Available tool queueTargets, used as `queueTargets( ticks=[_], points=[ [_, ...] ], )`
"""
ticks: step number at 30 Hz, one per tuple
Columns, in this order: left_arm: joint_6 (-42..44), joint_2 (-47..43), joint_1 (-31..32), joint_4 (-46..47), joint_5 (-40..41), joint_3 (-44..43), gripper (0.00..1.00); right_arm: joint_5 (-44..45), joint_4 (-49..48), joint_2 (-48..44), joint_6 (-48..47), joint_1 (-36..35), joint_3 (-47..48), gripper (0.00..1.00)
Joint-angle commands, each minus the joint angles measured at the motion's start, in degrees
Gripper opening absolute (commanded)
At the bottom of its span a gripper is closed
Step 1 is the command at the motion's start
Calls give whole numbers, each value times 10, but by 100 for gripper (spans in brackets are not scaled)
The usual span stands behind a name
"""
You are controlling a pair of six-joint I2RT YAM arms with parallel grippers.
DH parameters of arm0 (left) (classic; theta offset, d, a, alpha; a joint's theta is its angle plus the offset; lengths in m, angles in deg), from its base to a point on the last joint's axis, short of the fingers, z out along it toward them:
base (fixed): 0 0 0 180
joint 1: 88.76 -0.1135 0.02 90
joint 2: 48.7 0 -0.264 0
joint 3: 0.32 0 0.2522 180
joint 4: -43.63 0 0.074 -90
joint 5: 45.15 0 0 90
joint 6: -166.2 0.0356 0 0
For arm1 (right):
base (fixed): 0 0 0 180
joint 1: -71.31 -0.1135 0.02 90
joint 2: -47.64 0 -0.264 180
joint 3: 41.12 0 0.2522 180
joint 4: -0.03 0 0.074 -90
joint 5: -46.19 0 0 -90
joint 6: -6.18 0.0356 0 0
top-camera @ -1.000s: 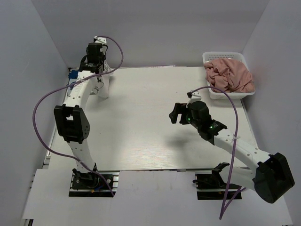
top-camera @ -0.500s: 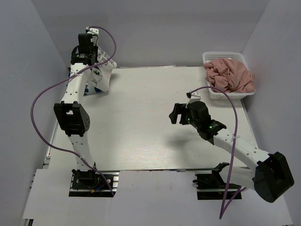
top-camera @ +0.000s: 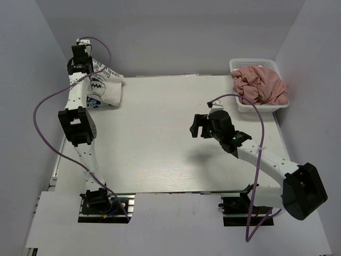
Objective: Fold and stack the t-shirts
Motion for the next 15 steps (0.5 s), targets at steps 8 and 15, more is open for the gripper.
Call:
queueTargets(
  ticks=[8, 15],
  points=[
    [-32, 110, -66, 111, 55, -60, 0, 10, -4, 106, -8, 2, 92, 90],
    [-64, 92, -77, 104, 56, -22, 100, -8, -4, 124, 6, 2, 110, 90]
  ],
)
